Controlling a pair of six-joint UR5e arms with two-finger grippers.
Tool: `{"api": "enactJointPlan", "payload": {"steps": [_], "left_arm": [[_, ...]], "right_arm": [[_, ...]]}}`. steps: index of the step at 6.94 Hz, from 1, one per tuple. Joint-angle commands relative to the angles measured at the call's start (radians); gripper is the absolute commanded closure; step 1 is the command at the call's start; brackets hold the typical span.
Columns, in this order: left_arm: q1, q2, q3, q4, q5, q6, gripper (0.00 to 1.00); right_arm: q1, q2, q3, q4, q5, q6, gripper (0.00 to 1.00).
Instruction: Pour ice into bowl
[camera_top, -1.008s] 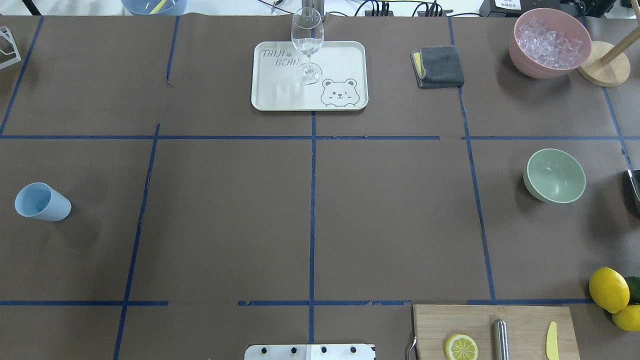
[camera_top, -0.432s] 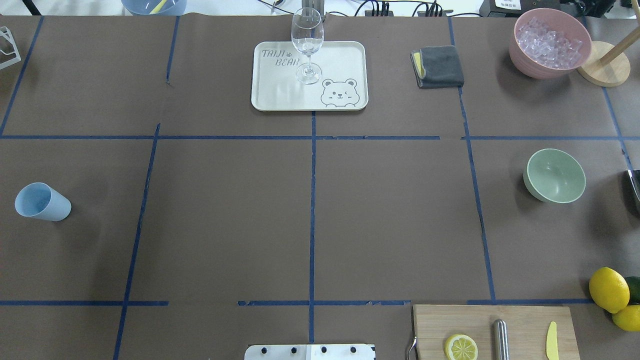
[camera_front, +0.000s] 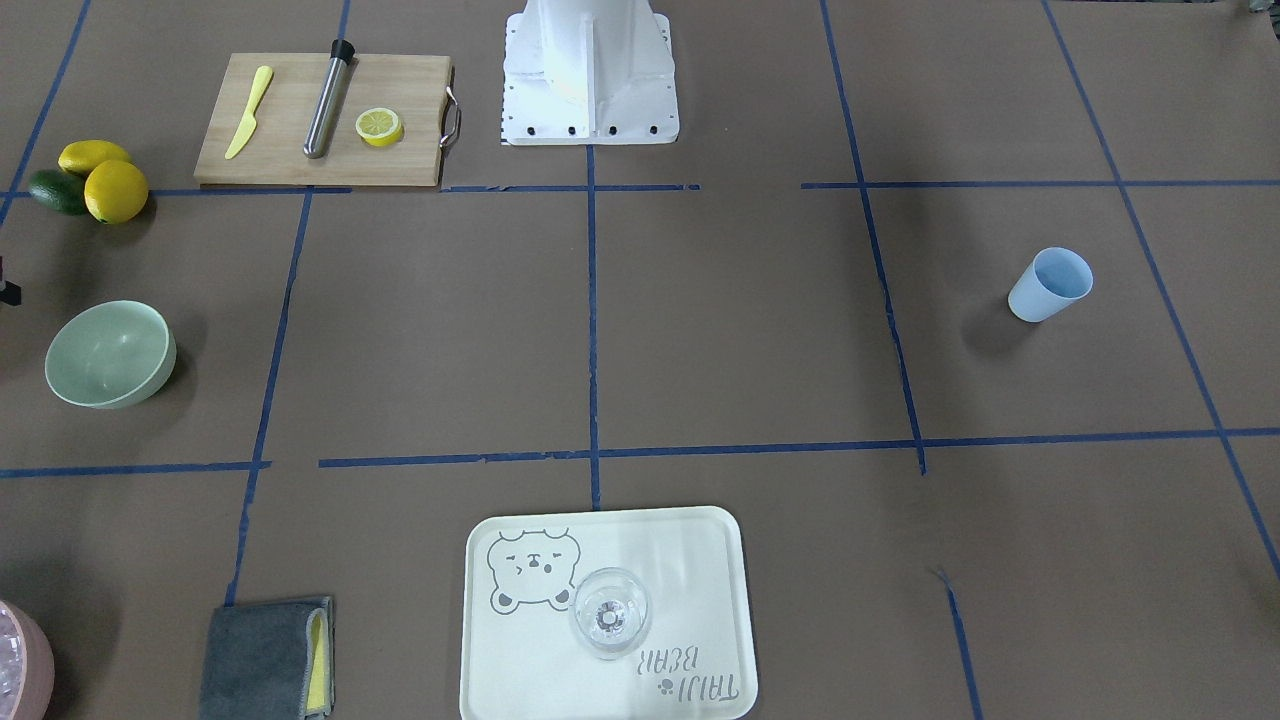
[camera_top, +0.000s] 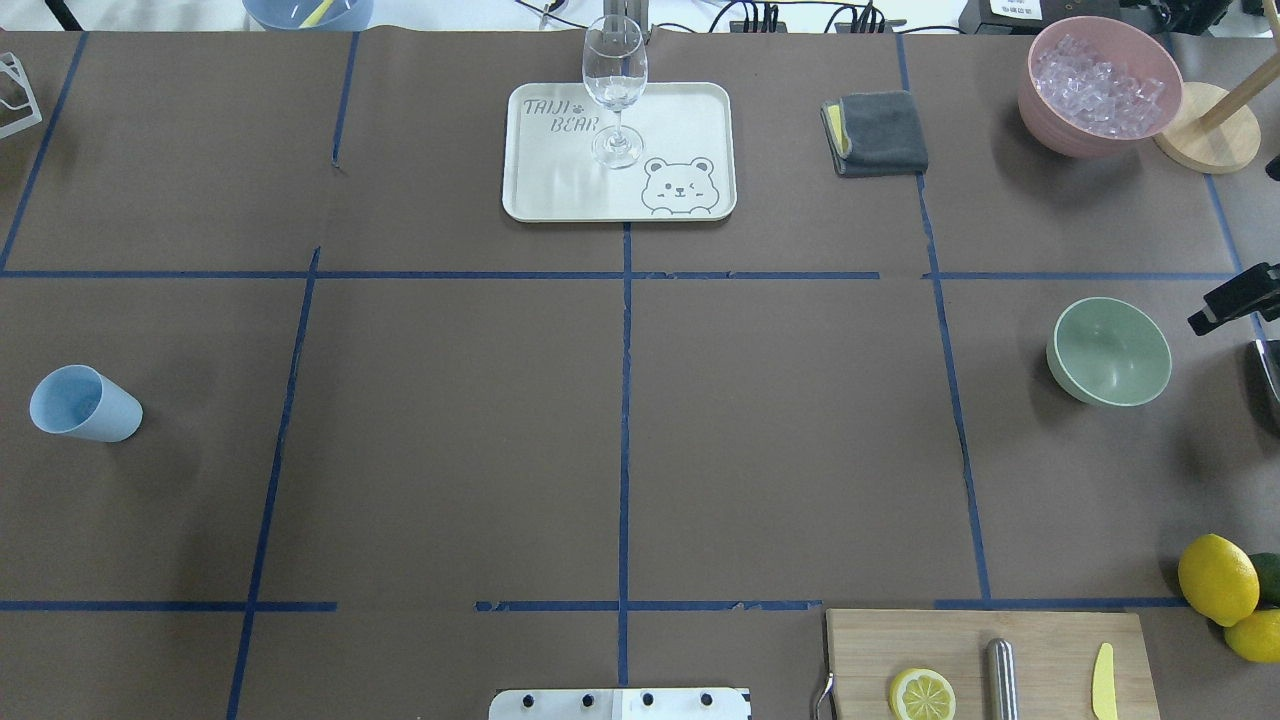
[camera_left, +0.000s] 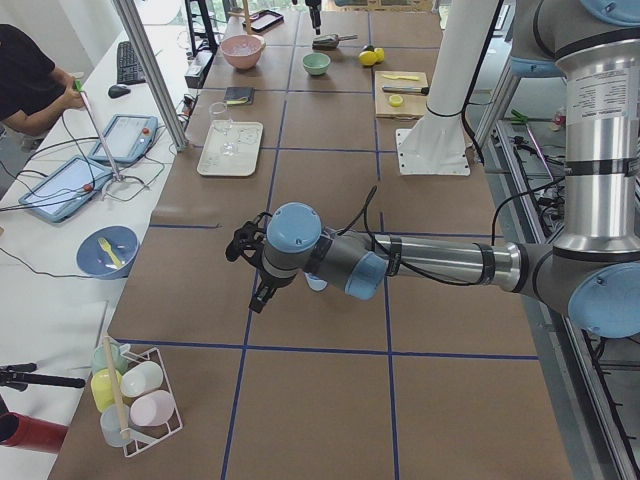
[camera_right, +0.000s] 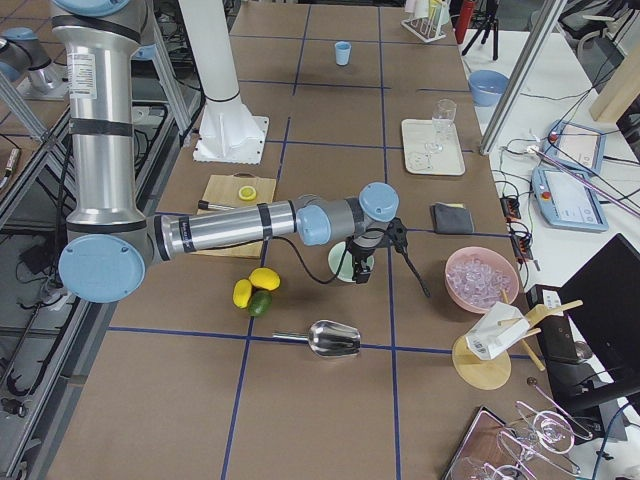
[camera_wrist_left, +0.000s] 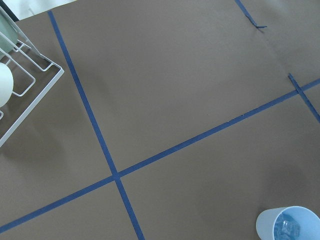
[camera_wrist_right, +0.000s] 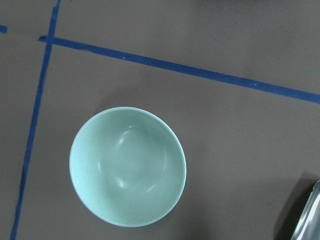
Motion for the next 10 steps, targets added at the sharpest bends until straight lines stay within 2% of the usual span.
{"api": "enactJointPlan", "payload": {"steps": [1,2,3,4,6,8,10], "left_arm": [[0.001,0.005,-0.004,-0.001,-0.001,-0.024,0.00],[0.001,0.005,-0.005,-0.001,-0.003,-0.027,0.00],[0.001,0.005,-0.005,-0.002,-0.003,-0.036,0.00],[0.001,0.005,-0.007,-0.002,-0.003,-0.036,0.00],[0.001,0.005,-0.007,-0.001,-0.010,-0.039,0.00],[0.001,0.006,-0.007,-0.001,-0.030,-0.039,0.00],[0.001,0.006,-0.005,-0.001,-0.038,-0.039,0.00]], "right_arm": [[-0.086,0.009,-0.173,0.291,-0.089,0.198,0.00],[-0.120,0.013,-0.256,0.490,-0.091,0.379,0.00],[-0.150,0.013,-0.300,0.615,-0.092,0.484,0.00],[-0.154,0.013,-0.303,0.630,-0.094,0.488,0.03],[-0.154,0.006,-0.300,0.630,-0.097,0.478,1.00],[-0.154,0.004,-0.273,0.628,-0.086,0.488,1.00],[-0.151,-0.002,-0.196,0.593,-0.081,0.491,1.00]]}}
